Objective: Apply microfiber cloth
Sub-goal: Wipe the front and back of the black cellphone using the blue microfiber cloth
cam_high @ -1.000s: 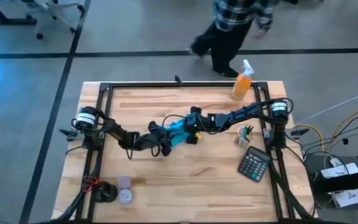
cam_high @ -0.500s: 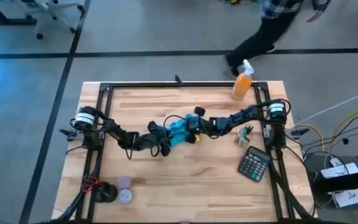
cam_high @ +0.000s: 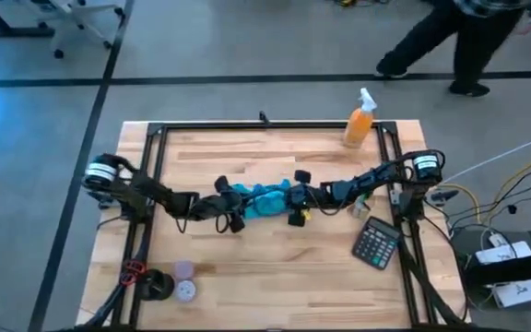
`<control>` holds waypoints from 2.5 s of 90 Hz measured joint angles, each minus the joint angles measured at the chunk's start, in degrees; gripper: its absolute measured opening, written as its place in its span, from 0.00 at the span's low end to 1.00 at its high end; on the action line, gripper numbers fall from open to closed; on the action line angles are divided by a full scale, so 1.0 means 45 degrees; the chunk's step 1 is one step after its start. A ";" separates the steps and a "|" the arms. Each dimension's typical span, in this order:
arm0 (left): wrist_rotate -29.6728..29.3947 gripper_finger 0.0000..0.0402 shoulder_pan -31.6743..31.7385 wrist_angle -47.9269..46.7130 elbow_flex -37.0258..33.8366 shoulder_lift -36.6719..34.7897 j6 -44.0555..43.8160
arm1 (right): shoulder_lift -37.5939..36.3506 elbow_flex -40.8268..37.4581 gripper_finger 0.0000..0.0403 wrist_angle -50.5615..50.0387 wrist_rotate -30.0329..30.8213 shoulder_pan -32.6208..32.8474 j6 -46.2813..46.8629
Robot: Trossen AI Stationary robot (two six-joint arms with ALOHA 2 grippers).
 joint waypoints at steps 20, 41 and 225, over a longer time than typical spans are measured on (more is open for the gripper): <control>-0.0371 0.36 0.0128 0.0414 -0.1526 -0.1151 -0.0197 | -0.0930 -0.0030 0.00 0.0031 -0.0057 0.0681 -0.0344; 0.0379 0.30 0.0107 0.1973 -0.1123 0.1091 0.0283 | -0.0879 0.0008 0.00 0.1779 -0.1301 0.0609 -0.0855; -0.0141 0.27 0.0083 0.3069 -0.1125 0.3312 -0.1826 | 0.1610 -0.1422 0.00 0.5482 0.2719 0.2639 0.5002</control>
